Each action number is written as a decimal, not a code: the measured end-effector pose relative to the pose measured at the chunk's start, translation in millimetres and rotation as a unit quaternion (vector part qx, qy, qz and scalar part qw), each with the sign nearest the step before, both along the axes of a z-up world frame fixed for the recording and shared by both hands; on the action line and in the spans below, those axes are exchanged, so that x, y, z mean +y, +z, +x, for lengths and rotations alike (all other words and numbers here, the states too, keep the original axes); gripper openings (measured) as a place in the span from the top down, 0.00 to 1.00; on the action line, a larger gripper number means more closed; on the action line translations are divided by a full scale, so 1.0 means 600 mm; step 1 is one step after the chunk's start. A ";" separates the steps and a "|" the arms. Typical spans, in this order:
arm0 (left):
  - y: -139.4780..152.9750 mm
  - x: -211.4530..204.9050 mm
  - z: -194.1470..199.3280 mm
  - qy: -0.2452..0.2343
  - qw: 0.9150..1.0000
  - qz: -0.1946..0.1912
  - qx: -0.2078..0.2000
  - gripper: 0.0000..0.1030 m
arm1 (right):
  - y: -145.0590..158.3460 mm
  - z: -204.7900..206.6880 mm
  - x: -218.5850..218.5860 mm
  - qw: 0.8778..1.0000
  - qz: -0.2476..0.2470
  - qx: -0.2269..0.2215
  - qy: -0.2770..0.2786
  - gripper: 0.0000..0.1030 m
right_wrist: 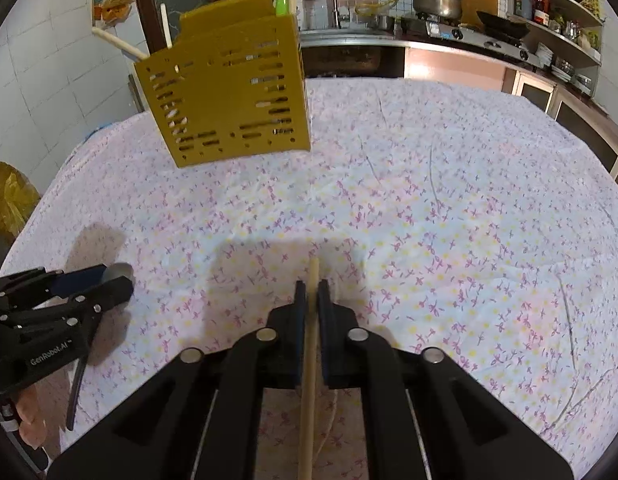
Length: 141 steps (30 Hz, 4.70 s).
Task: Organize utensils
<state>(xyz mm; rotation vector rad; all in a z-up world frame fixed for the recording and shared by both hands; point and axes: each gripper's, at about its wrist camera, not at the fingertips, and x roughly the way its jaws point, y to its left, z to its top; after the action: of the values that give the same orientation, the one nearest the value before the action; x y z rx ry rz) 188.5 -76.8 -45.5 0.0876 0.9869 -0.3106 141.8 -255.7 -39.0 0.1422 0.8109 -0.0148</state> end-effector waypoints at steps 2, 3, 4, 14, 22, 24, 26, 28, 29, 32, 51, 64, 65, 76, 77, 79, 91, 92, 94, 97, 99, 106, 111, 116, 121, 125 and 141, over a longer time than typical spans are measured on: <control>0.012 0.005 -0.005 0.006 1.000 -0.011 -0.011 0.66 | 0.016 -0.005 0.000 1.000 0.003 -0.020 -0.001 0.95; 0.018 0.006 -0.008 0.009 1.000 -0.014 -0.018 0.66 | 0.021 -0.009 0.001 1.000 0.002 -0.028 -0.001 0.95; 0.029 0.007 -0.012 0.012 0.999 -0.017 -0.030 0.66 | 0.031 -0.012 0.001 0.999 0.001 -0.040 -0.003 0.95; 0.120 0.024 -0.053 0.032 0.990 -0.043 -0.128 0.66 | 0.097 -0.045 0.006 0.991 0.019 -0.133 -0.004 0.95; 0.148 0.036 -0.069 0.040 0.983 -0.039 -0.176 0.66 | 0.138 -0.065 0.009 0.978 0.011 -0.207 -0.014 0.95; 0.147 0.040 -0.070 0.042 0.982 -0.040 -0.179 0.66 | 0.139 -0.068 0.013 0.975 0.007 -0.219 -0.018 0.95; 0.146 0.044 -0.072 0.046 0.981 -0.043 -0.182 0.66 | 0.139 -0.071 0.013 0.973 0.006 -0.230 -0.024 0.95; 0.147 0.049 -0.076 0.050 0.980 -0.049 -0.188 0.66 | 0.141 -0.077 0.013 0.970 0.002 -0.242 -0.029 0.95; 0.147 0.049 -0.077 0.049 0.979 -0.050 -0.190 0.66 | 0.142 -0.078 0.013 0.970 -0.001 -0.242 -0.028 0.95; 0.147 0.050 -0.075 0.047 0.980 -0.050 -0.187 0.66 | 0.133 -0.056 0.011 0.979 -0.001 -0.202 -0.008 0.95; 0.056 0.060 0.077 0.064 0.997 -0.046 -0.029 0.66 | -0.010 0.134 0.010 0.998 -0.050 0.044 -0.022 0.85; 0.116 0.065 0.026 0.068 0.990 -0.046 -0.111 0.66 | 0.104 0.039 -0.003 0.994 -0.001 -0.103 -0.027 0.94; 0.124 0.064 0.015 0.068 0.989 -0.045 -0.124 0.66 | 0.115 0.032 -0.004 0.993 -0.001 -0.117 -0.029 0.94; 0.147 0.064 -0.080 0.083 0.972 -0.045 -0.214 0.66 | 0.142 -0.073 -0.024 0.960 -0.002 -0.270 -0.065 0.94; 0.146 0.064 -0.084 0.083 0.972 -0.045 -0.217 0.66 | 0.140 -0.079 -0.023 0.959 -0.005 -0.274 -0.068 0.94; 0.145 0.066 -0.088 0.084 0.971 -0.048 -0.218 0.66 | 0.134 -0.089 -0.025 0.955 -0.013 -0.287 -0.074 0.94; 0.202 0.068 -0.098 0.080 0.963 -0.076 -0.247 0.66 | 0.197 -0.117 -0.031 0.938 -0.001 -0.341 -0.070 0.94; 0.216 0.066 -0.092 0.078 0.961 -0.082 -0.252 0.66 | 0.208 -0.113 -0.029 0.935 -0.001 -0.347 -0.069 0.94; 0.242 0.059 -0.084 0.076 0.958 -0.087 -0.263 0.66 | 0.234 -0.100 -0.027 0.930 0.000 -0.362 -0.069 0.94; 0.304 0.043 -0.063 0.069 0.948 -0.104 -0.293 0.66 | 0.286 -0.070 -0.023 0.917 -0.003 -0.392 -0.070 0.94; 0.339 0.032 -0.048 0.068 0.939 -0.110 -0.320 0.66 | 0.324 -0.042 -0.021 0.907 -0.008 -0.415 -0.072 0.94; 0.397 -0.013 0.058 0.072 0.915 -0.130 -0.375 0.66 | 0.383 0.076 -0.017 0.882 0.006 -0.466 -0.065 0.94; 0.366 -0.041 0.140 0.074 0.907 -0.123 -0.396 0.66 | 0.367 0.176 -0.024 0.876 0.019 -0.478 -0.061 0.94; 0.305 -0.050 0.210 0.083 0.914 -0.134 -0.374 0.66 | 0.319 0.235 -0.029 0.884 0.041 -0.462 -0.051 0.94; 0.256 -0.057 0.236 0.080 0.922 -0.125 -0.357 0.66 | 0.263 0.264 -0.020 0.900 0.020 -0.435 -0.035 0.94; 0.243 -0.055 0.238 0.077 0.930 -0.113 -0.342 0.66 | 0.239 0.267 -0.024 0.913 0.016 -0.405 -0.031 0.94; 0.304 0.058 0.004 0.075 0.935 -0.076 -0.339 0.05 | 0.260 0.047 -0.051 0.943 -0.012 -0.327 -0.054 0.11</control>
<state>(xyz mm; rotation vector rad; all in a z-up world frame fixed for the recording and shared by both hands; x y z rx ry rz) 190.6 -41.8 137.2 -0.0240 0.2783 -0.1905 170.3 -286.1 117.2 0.1560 0.1362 -0.0761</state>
